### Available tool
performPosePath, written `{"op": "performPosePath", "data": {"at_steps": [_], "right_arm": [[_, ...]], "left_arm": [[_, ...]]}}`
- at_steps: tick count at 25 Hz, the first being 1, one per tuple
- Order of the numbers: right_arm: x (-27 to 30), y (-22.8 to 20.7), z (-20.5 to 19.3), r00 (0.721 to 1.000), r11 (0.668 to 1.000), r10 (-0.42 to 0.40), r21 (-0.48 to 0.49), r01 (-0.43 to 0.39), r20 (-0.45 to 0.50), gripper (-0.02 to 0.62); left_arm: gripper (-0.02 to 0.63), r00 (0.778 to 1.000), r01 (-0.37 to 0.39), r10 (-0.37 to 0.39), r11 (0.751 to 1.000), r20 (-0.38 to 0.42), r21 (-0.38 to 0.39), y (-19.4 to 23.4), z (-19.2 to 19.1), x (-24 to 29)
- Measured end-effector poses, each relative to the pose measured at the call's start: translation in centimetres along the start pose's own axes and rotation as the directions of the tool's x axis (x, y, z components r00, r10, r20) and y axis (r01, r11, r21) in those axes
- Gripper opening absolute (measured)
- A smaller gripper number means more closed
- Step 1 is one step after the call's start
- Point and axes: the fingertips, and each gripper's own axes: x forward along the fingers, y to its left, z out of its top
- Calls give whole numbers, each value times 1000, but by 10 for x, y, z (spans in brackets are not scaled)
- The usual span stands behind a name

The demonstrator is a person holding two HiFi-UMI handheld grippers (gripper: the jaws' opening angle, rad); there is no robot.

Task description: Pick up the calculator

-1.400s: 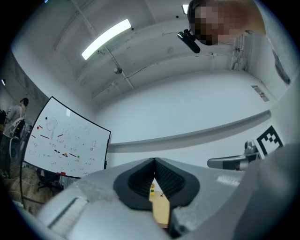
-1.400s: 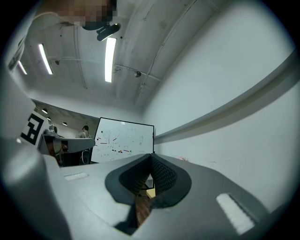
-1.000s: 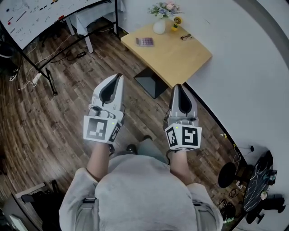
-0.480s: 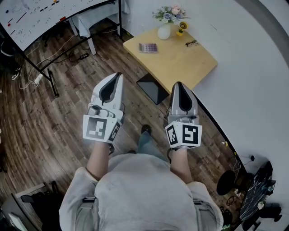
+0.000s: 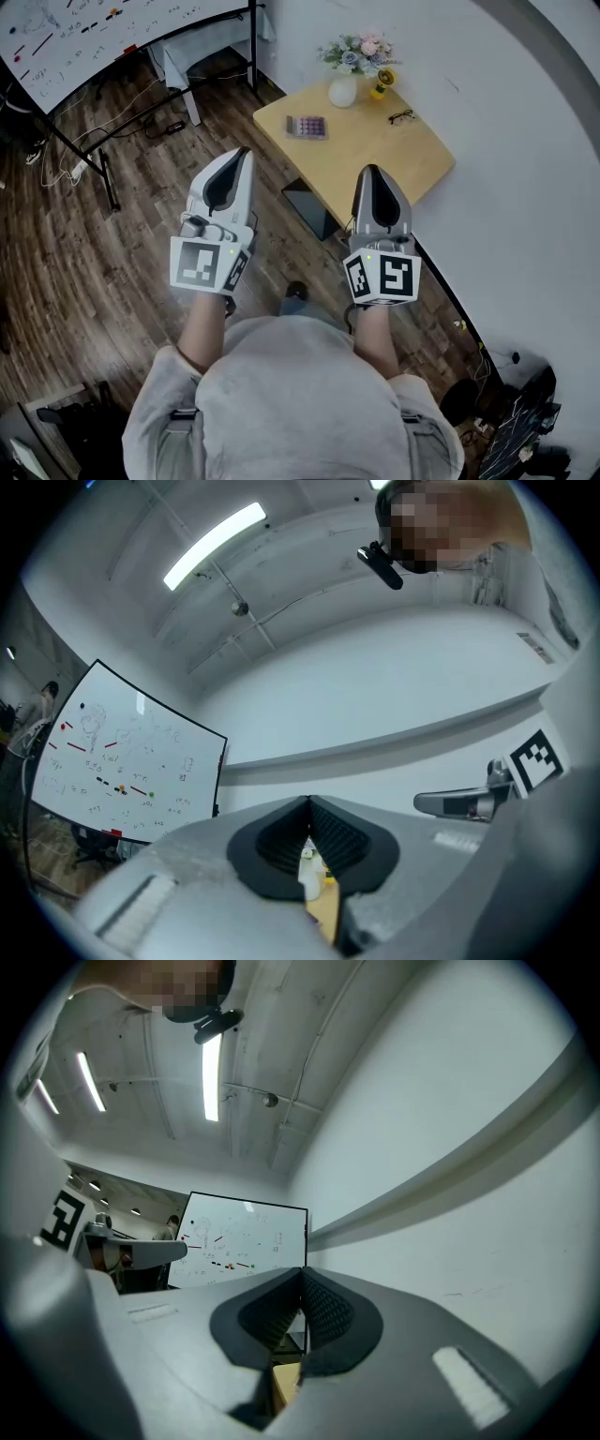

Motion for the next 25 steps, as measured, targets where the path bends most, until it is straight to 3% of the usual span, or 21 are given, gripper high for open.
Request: {"op": "performPosePath", "data": {"at_steps": [8,13,25], "right_arm": [[48,-35,-7,999,999,40,-5,-40,10,3],[71,-54,-13,998,998,62,-2,-62,7,2],[100,-82,-33,993,992,120,33,-120,-9,3]], "left_arm": [[5,999,-40,40,999,17,-18,7,-22,50],[5,999,-52,52,999,8,9,6,-26,79],[5,996,-87,87,996,-17,26,-1,-45,111]]}}
